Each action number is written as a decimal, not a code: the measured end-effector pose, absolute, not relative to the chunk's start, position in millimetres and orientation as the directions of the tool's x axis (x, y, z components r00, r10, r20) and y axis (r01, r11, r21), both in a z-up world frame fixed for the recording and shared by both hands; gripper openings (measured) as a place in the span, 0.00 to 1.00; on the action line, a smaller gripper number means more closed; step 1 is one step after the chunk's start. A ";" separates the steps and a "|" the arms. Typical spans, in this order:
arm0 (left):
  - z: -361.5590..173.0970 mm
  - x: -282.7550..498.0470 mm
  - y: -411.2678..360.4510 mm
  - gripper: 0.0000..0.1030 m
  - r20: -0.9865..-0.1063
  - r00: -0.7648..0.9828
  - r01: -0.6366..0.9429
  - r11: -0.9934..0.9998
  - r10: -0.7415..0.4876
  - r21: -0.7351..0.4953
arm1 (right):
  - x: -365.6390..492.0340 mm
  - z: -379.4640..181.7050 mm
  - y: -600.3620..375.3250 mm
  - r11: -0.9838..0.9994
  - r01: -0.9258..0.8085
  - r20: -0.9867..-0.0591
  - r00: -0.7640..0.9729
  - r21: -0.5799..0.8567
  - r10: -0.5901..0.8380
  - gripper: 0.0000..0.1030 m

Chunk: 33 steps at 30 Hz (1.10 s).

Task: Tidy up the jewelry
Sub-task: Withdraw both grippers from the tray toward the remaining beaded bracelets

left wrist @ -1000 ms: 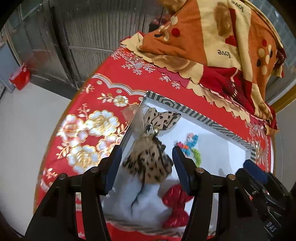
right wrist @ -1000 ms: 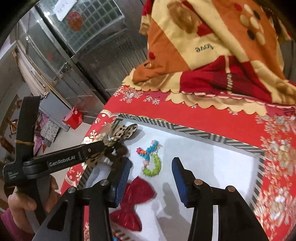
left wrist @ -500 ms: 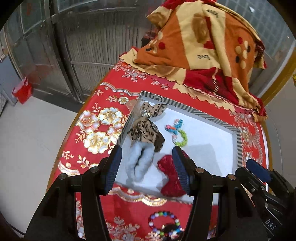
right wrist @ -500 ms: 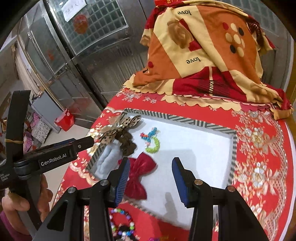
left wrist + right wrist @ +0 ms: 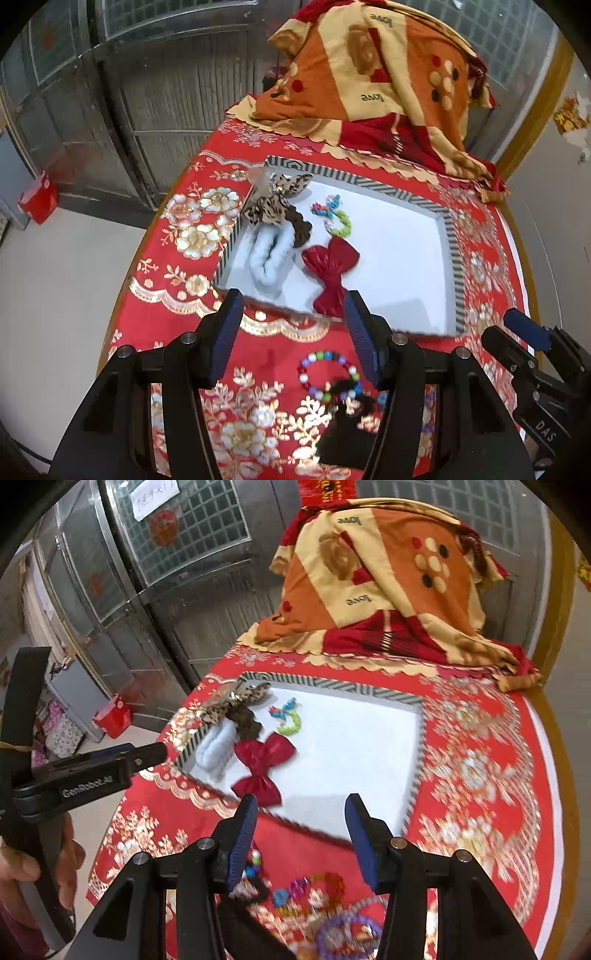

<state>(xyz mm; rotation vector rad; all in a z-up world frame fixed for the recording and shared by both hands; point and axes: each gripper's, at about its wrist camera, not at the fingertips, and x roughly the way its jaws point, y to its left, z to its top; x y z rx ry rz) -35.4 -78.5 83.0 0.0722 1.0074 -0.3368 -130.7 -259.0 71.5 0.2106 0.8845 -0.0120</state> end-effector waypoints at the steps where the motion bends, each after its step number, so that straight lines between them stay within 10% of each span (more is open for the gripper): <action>1: 83.4 -41.3 -77.8 0.55 -0.837 0.488 0.318 0.944 -0.247 -0.094 | -140.1 71.0 -259.5 0.979 0.110 -0.770 0.635 0.171 0.063 0.46; 33: 48.8 -99.0 -54.3 0.55 -0.881 0.399 0.406 0.910 -0.256 -0.080 | -260.2 21.2 -284.6 0.945 0.308 -0.839 0.538 0.110 -0.077 0.58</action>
